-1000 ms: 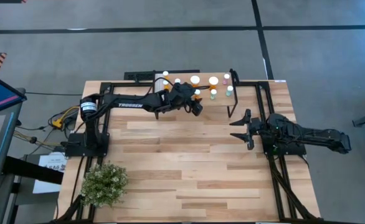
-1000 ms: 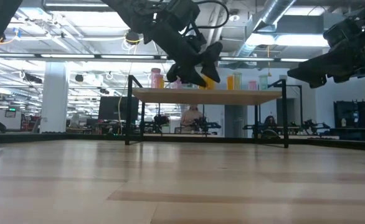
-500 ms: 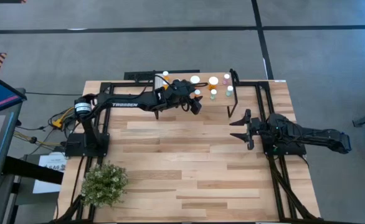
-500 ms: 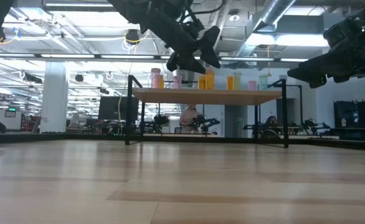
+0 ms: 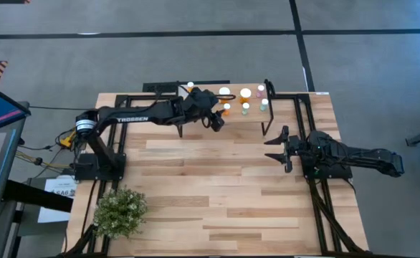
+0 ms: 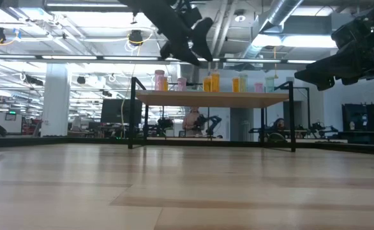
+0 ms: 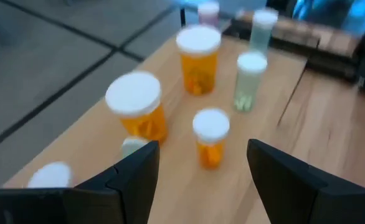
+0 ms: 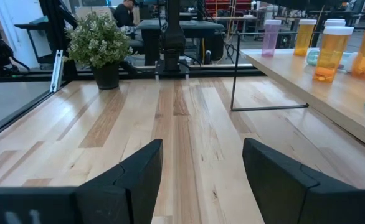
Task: Pick and place medicine bottles onto shelf by color
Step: Remove the small blue pill bottle from the shelf
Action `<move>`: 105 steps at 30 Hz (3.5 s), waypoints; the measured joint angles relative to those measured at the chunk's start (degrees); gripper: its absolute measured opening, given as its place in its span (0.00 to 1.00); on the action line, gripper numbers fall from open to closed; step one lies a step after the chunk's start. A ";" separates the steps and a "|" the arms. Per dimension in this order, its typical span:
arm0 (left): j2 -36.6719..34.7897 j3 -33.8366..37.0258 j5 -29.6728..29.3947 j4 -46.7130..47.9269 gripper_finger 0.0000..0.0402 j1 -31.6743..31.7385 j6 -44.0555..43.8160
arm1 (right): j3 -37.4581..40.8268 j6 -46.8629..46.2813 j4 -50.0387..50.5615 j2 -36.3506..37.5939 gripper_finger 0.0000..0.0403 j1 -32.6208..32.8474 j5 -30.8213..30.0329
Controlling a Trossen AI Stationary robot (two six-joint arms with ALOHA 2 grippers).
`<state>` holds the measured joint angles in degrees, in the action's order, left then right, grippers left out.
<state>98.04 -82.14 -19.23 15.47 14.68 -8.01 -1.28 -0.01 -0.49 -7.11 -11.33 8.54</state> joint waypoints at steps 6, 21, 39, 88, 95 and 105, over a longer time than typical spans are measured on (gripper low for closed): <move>3.01 -14.06 0.57 20.69 0.58 1.26 3.79 | 0.00 0.00 0.02 0.01 0.61 0.00 0.00; 16.39 -32.28 8.46 42.38 0.58 5.35 23.16 | 0.00 0.00 -0.01 0.01 0.61 -0.01 0.00; 20.39 -32.38 6.78 38.45 0.58 8.40 23.47 | 0.00 0.00 -0.01 0.01 0.61 -0.02 0.00; 20.11 -32.00 9.32 41.46 0.21 8.45 20.59 | 0.00 0.00 -0.01 0.01 0.61 0.00 0.00; 20.03 -32.07 10.79 42.31 0.18 8.48 19.50 | 0.00 0.00 -0.01 0.01 0.61 0.00 0.00; 20.35 -31.85 12.88 44.43 0.36 8.54 17.81 | 0.00 0.00 -0.01 0.01 0.61 0.00 0.00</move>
<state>118.39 -113.99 -6.35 59.90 23.22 9.80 -1.28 -0.01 -0.49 -7.09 -11.33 8.54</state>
